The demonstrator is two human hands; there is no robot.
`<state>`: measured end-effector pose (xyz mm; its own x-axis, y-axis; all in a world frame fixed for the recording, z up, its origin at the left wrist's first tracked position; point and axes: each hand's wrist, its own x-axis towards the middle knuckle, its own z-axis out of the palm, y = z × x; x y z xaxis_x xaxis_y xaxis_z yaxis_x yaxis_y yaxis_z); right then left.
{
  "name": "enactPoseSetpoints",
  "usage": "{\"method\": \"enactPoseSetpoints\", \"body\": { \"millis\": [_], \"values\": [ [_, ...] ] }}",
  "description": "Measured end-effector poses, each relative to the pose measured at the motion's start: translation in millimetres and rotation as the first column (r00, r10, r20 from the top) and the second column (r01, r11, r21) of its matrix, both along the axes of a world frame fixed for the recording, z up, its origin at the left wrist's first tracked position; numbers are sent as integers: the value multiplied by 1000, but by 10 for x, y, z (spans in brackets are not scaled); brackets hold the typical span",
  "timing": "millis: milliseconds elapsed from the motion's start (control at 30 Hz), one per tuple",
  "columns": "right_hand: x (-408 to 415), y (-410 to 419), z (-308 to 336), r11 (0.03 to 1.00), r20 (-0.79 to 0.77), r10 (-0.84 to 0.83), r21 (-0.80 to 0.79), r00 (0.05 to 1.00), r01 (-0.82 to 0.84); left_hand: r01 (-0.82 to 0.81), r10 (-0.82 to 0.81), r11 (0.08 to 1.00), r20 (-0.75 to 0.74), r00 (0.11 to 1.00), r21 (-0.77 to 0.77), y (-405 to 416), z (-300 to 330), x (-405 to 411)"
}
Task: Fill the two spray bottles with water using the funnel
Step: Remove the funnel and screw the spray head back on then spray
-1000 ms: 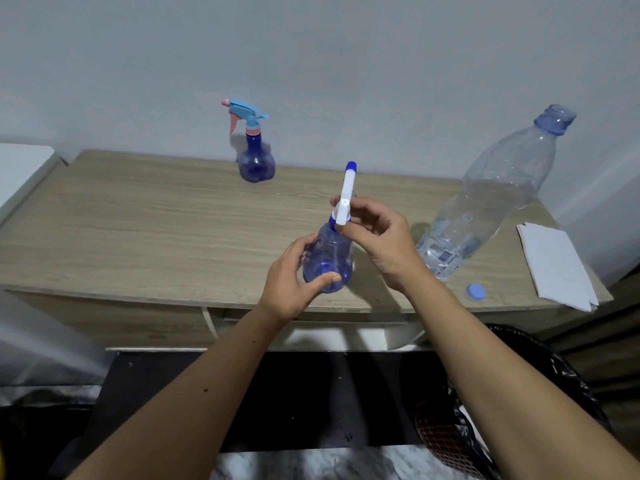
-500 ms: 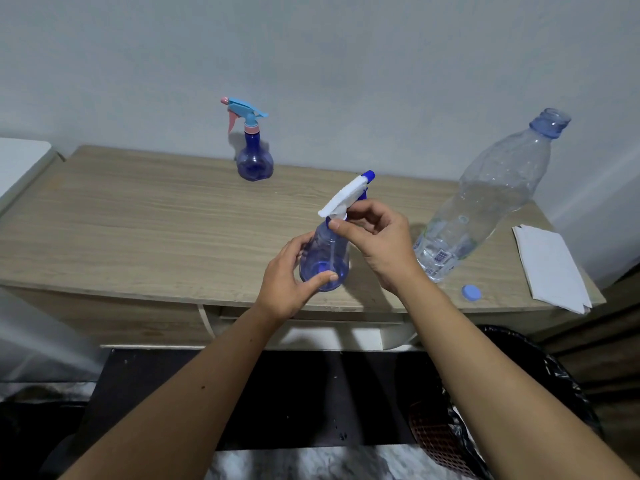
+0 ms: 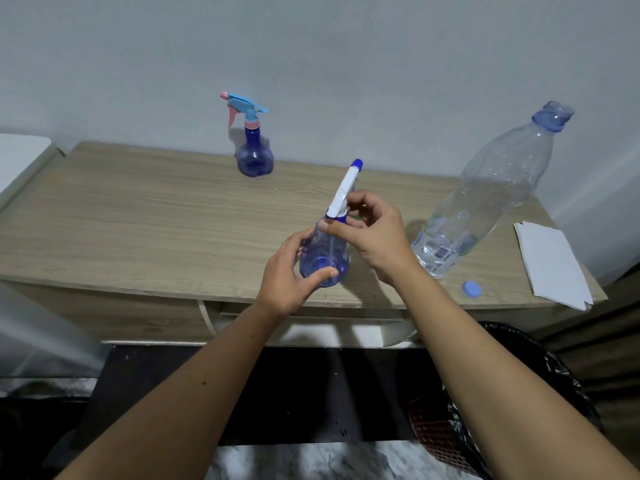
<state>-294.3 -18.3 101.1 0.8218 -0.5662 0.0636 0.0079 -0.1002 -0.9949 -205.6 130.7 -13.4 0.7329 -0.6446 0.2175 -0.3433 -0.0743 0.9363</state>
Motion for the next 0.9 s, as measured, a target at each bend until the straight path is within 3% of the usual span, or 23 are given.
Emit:
{"method": "enactPoseSetpoints", "body": {
  "millis": [500, 900],
  "values": [
    [-79, 1, -10, 1000, 16, 17, -6, 1000, -17, -9, 9, 1000, -8, 1000, 17, 2, 7, 4],
    [-13, 48, -68, 995, 0, -84, -50, 996, 84, -60, 60, 998, 9, 998, 17, -24, 6, -41]
  ]
}}
